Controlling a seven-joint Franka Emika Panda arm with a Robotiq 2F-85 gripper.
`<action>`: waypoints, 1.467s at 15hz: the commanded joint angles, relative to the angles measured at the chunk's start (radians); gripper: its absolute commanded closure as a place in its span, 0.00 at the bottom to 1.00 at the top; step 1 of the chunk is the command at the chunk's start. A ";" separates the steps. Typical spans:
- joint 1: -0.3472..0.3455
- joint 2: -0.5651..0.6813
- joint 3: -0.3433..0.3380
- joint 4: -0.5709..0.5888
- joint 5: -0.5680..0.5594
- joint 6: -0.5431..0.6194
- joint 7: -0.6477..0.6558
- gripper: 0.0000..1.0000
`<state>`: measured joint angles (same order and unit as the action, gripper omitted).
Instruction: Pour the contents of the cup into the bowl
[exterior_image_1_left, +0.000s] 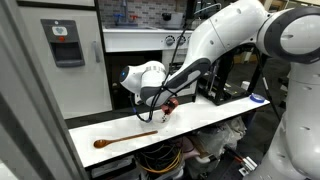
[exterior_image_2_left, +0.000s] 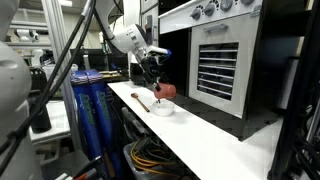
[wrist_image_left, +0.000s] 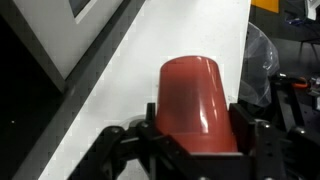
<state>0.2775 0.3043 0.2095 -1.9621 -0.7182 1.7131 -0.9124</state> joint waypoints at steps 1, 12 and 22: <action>-0.001 0.034 0.013 0.029 -0.042 -0.044 0.015 0.53; -0.025 0.079 -0.004 0.054 -0.161 -0.012 0.010 0.53; -0.030 0.123 0.001 0.087 -0.207 -0.010 0.007 0.53</action>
<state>0.2548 0.4054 0.2014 -1.9002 -0.9016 1.6980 -0.9118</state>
